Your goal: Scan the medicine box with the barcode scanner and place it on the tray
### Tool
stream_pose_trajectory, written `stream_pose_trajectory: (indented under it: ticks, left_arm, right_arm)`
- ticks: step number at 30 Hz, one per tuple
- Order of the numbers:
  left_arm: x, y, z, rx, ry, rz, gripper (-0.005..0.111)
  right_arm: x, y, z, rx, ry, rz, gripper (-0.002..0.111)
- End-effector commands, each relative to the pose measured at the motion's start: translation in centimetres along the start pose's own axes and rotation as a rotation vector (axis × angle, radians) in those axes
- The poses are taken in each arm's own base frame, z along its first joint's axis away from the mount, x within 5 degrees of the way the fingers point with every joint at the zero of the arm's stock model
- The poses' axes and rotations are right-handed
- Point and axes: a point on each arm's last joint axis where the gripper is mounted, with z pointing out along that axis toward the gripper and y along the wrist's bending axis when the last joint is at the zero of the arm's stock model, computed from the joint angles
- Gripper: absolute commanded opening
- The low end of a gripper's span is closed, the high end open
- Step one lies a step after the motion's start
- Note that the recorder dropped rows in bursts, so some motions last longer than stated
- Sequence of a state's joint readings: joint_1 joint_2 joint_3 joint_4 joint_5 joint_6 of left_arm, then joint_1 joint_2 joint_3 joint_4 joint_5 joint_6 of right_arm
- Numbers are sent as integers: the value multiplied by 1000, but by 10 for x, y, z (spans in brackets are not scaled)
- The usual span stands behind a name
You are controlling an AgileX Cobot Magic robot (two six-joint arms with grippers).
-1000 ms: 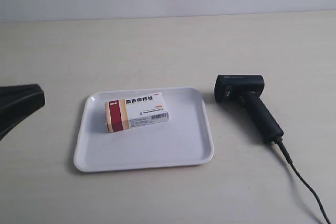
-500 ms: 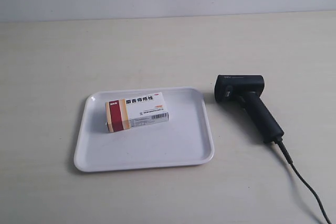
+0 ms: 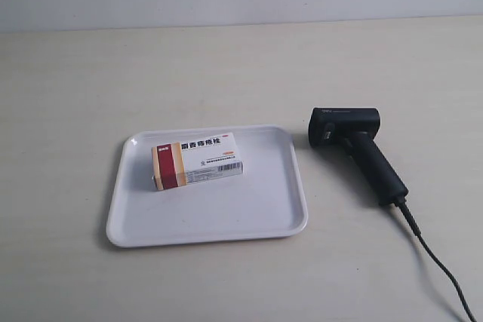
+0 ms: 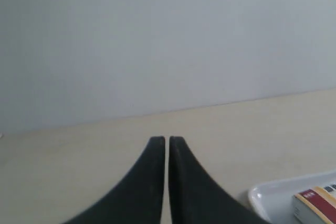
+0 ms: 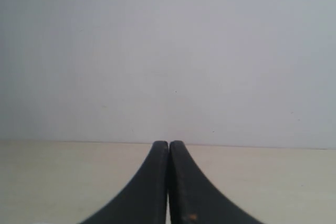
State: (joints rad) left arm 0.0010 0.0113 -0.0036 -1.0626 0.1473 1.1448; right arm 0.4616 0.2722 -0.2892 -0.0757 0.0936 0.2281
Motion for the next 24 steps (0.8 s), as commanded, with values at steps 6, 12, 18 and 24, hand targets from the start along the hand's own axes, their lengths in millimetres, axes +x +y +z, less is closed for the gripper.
stream_pose_trajectory:
  ticks: [6,12,18,24]
  left_arm:
    - [14,7,-2,-81,140,-102,5]
    - [19,7,-3,-85,191,-76,5]
    - [21,10,-3,-120,209,-115,5]
    - [23,10,-4,-120,239,-117,5]
  right_arm:
    - [0,0,0,-4,-5,2,0]
    - [0,0,0,-4,-5,2,0]
    - [0,0,0,-4,-5,0,0]
    - [0,0,0,-4,-5,2,0]
